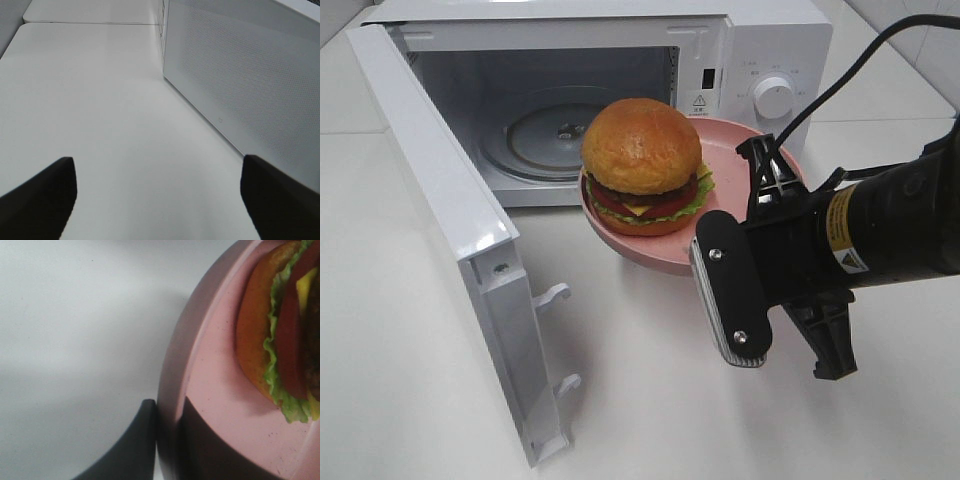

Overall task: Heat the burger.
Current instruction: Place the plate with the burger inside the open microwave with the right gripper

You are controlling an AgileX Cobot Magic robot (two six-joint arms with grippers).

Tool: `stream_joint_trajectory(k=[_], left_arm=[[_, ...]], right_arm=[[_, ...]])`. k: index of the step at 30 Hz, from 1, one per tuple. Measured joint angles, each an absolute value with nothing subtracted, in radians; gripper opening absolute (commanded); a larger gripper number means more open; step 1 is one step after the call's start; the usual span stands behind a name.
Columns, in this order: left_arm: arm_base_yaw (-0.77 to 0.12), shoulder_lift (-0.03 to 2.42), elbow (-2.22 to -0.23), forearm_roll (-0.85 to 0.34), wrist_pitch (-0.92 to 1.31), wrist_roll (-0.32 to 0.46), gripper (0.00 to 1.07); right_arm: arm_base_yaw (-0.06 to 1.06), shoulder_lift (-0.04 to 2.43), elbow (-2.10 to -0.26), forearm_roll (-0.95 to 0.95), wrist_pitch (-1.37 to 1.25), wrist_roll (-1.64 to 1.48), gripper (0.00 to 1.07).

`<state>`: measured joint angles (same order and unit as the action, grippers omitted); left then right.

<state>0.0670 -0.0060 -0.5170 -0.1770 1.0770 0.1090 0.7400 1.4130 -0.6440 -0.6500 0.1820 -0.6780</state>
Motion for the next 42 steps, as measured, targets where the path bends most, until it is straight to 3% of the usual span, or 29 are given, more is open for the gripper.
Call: stream_joint_trajectory(k=[9, 28, 42], left_arm=[[0.067, -0.006, -0.517, -0.177, 1.077, 0.109, 0.82], [0.067, -0.006, -0.517, -0.177, 1.077, 0.109, 0.82], [0.067, -0.006, -0.517, -0.177, 1.077, 0.109, 0.82]], right_arm=[[0.682, 1.428, -0.641, -0.504, 0.142, -0.904, 0.07], [0.664, 1.493, -0.641, 0.041, 0.021, -1.519, 0.07], [0.664, 1.499, -0.641, 0.077, -0.052, -1.608, 0.00]])
